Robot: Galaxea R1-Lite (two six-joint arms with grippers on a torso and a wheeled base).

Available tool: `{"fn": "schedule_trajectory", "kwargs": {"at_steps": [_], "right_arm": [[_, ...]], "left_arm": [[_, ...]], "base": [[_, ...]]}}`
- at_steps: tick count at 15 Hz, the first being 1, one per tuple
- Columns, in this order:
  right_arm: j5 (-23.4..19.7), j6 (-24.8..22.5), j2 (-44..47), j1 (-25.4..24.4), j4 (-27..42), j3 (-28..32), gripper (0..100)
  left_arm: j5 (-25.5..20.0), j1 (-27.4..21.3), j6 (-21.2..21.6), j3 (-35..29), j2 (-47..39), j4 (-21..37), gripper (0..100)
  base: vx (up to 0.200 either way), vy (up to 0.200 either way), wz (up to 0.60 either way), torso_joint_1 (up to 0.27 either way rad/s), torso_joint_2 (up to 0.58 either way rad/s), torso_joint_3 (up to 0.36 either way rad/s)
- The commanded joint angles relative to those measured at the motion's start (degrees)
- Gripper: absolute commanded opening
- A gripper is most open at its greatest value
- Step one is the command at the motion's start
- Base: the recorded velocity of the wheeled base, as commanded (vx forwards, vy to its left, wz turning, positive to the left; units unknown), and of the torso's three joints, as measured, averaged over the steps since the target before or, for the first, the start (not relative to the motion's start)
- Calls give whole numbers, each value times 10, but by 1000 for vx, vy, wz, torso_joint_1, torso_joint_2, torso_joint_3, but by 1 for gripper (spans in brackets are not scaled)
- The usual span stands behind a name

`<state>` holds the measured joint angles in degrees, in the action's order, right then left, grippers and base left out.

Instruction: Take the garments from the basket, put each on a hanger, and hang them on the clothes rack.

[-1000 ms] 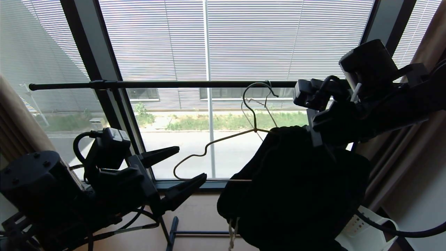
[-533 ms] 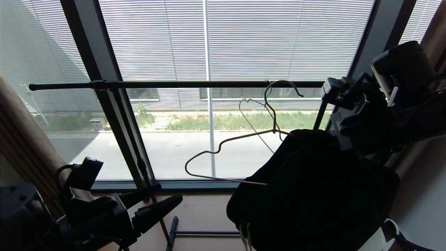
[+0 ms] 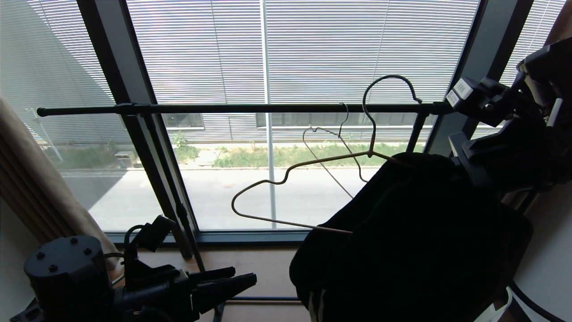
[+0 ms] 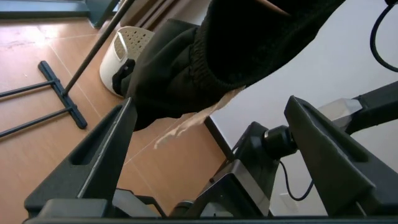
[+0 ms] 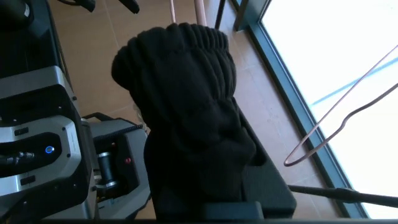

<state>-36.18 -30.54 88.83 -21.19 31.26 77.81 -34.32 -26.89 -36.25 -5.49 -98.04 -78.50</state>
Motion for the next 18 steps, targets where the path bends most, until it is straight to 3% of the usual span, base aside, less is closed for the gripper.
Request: {"fn": "schedule_trajectory", "kwargs": {"at_steps": [1, 6, 14, 15, 18], "right_arm": [[0, 0, -2, -8, -14, -10, 0], [0, 0, -2, -31, -19, -6, 0], [0, 0, -21, -51, -18, -11, 0], [0, 0, -22, -52, -18, -11, 0], [1, 0, -28, -53, -19, -21, 0]], "left_arm": [[4, -26, 0, -35, -61, 0, 100], [43, -76, 0, -83, -96, 1, 100], [46, -86, 6, -115, -130, 4, 100], [46, -86, 9, -115, -130, 4, 0], [47, -85, 15, -112, -124, 2, 0]], "base": [[0, 0, 0, 0, 0, 0], [0, 0, 0, 0, 0, 0], [0, 0, 0, 0, 0, 0], [0, 0, 0, 0, 0, 0], [0, 0, 0, 0, 0, 0]]}}
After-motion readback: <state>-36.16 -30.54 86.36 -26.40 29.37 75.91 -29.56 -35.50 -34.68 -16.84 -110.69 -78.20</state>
